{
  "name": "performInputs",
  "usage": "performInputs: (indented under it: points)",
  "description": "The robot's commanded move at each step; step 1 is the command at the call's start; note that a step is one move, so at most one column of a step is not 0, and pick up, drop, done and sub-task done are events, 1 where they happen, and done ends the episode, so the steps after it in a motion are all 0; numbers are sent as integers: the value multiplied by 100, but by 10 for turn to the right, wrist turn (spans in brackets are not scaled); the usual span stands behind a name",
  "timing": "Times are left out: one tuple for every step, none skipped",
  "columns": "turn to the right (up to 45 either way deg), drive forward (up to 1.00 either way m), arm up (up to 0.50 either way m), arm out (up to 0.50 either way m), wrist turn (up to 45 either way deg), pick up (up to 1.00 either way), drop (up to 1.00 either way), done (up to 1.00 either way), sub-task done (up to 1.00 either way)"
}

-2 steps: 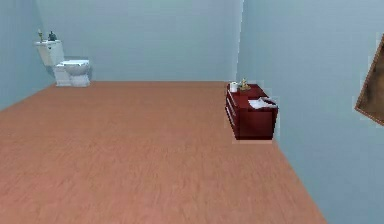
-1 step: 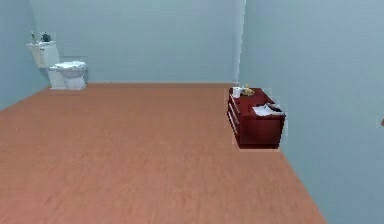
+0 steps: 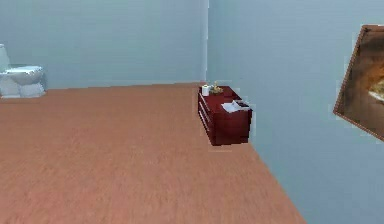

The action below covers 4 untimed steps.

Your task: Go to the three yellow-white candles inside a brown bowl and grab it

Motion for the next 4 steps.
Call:
performInputs:
  points:
    - [0, 100, 0, 0, 0, 0, 0, 0, 0]
    - [60, 0, 0, 0, 0, 0, 0, 0, 0]
    - [0, 55, 0, 0, 0, 0, 0, 0, 0]
    - [-450, 0, 0, 0, 0, 0, 0, 0, 0]
